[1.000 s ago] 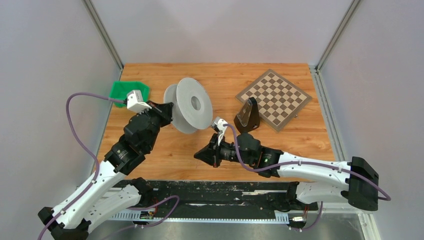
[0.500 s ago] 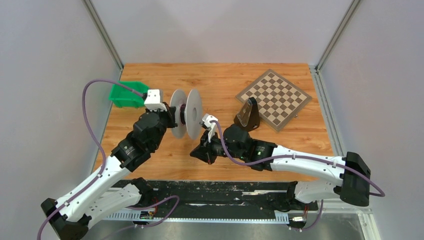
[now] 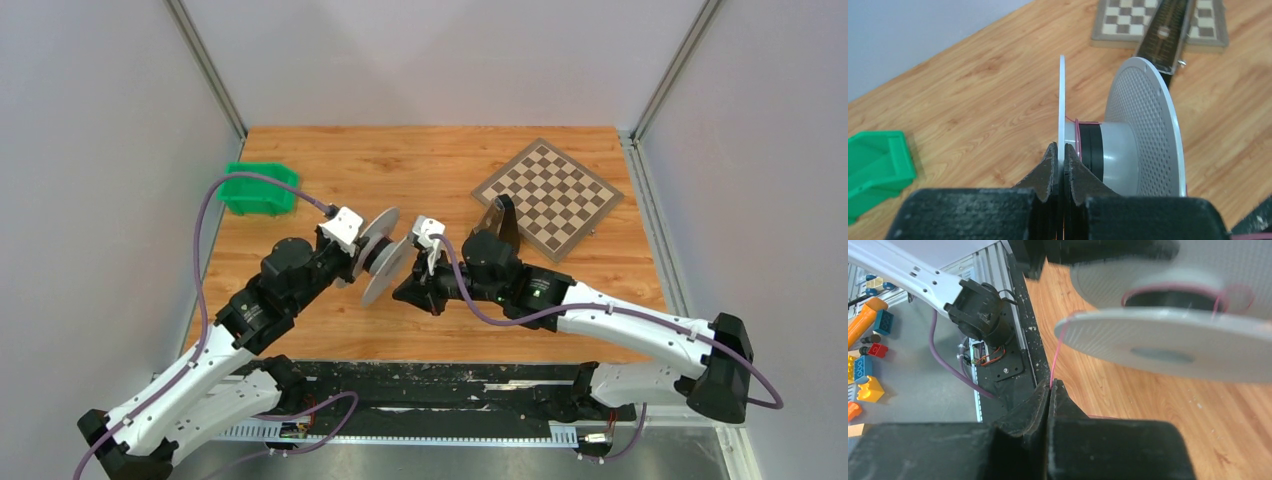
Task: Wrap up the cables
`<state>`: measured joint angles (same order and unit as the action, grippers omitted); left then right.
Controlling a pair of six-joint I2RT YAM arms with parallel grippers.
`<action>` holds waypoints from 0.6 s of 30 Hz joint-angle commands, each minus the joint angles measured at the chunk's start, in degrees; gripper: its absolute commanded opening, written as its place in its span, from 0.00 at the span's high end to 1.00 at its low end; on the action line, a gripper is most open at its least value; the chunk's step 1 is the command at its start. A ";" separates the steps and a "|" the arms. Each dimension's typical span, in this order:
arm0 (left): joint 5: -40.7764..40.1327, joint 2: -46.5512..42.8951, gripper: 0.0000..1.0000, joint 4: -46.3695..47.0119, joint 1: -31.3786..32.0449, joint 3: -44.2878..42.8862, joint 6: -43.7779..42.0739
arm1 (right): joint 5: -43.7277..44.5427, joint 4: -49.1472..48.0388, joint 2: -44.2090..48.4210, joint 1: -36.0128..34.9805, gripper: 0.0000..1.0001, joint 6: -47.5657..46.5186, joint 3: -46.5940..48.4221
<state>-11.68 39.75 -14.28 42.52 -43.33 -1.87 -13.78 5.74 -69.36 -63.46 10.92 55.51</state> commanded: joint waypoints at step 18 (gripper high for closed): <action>26.38 -2.59 1.00 -13.49 0.28 -8.59 -15.99 | -2.05 13.09 9.85 4.30 0.97 -13.99 6.18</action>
<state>11.35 39.46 -30.85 42.68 -48.49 -18.35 -15.05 16.25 -62.83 -60.53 -0.58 60.80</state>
